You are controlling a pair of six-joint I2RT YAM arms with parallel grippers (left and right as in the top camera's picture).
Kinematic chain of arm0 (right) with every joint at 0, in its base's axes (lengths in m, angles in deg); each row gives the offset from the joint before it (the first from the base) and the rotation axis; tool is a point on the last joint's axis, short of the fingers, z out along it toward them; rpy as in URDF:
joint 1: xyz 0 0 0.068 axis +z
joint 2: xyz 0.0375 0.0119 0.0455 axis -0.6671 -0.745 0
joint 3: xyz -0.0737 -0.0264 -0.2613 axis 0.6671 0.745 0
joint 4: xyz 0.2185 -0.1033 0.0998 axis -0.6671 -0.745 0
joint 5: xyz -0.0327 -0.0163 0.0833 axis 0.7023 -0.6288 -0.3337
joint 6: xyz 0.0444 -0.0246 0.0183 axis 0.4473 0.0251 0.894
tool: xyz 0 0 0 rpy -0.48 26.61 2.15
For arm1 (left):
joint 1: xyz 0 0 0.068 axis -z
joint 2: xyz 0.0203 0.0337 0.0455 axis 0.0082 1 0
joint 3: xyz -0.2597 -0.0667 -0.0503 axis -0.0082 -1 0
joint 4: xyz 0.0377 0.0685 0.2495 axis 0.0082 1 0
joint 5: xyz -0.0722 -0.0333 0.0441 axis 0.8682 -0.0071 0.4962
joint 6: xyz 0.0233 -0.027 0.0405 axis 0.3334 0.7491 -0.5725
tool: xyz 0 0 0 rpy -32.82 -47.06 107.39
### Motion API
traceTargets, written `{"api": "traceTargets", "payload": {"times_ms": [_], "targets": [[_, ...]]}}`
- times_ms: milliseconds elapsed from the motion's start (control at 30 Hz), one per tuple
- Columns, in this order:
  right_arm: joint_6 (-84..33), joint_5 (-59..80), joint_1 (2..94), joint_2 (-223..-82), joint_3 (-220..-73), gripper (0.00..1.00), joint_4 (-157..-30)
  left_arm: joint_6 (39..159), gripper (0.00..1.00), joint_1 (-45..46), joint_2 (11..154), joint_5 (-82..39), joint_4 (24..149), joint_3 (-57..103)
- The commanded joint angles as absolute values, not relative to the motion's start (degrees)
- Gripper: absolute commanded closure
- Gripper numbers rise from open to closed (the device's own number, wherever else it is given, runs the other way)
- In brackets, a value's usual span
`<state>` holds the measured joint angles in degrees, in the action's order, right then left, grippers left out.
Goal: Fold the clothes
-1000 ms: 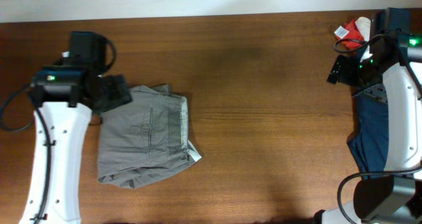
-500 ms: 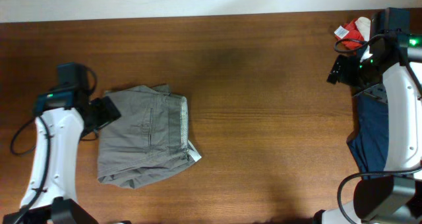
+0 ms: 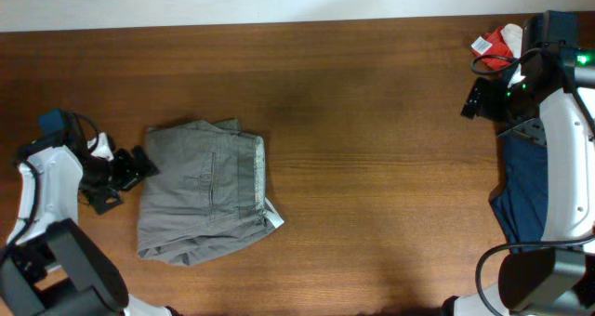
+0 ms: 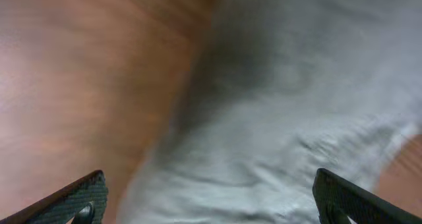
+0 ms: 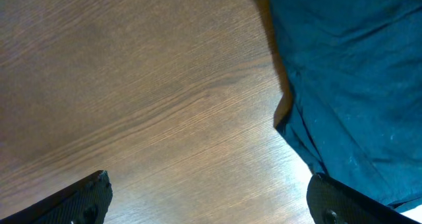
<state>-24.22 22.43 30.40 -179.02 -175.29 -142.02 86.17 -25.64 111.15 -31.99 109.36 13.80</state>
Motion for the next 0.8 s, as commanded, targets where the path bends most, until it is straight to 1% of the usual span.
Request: {"api": "traceTargets", "payload": {"times_ms": [0,100,300,367,467,500,533,667,767], "targets": [[-24.11,22.56,30.18,-179.06,-175.18,0.02,-142.2,78.57,0.01,-25.81,113.22,-21.7,109.74,13.41],[-24.11,22.56,30.18,-179.06,-175.18,0.02,-142.22,78.61,0.01,-25.81,115.13,-24.84,109.61,12.1],[-24.11,22.56,30.18,-179.06,-175.18,0.02,-142.22,80.84,0.01,-26.27,117.33,-30.92,105.06,9.83],[-24.11,22.56,30.18,-179.06,-175.18,0.02,-142.2,81.23,0.02,-26.62,117.33,-31.23,104.21,9.83],[-24.11,22.56,30.18,-179.06,-175.18,0.02,-142.22,81.21,0.06,-26.69,117.33,-31.16,103.9,9.83],[-24.11,22.56,30.18,-179.06,-175.18,0.02,-142.2,81.21,0.09,-26.69,117.38,-30.83,103.97,9.74],[-24.11,22.56,30.18,-179.06,-175.18,0.02,-142.22,81.21,0.15,-26.66,117.38,-29.41,104.16,9.45],[-24.11,22.56,30.18,-179.06,-175.18,0.02,-142.2,78.68,0.16,-26.62,117.38,-20.34,103.31,6.7],[-24.11,22.56,30.18,-179.06,-175.18,0.02,-142.22,77.89,0.16,-26.62,117.38,-20.25,100.8,3.47]]}}
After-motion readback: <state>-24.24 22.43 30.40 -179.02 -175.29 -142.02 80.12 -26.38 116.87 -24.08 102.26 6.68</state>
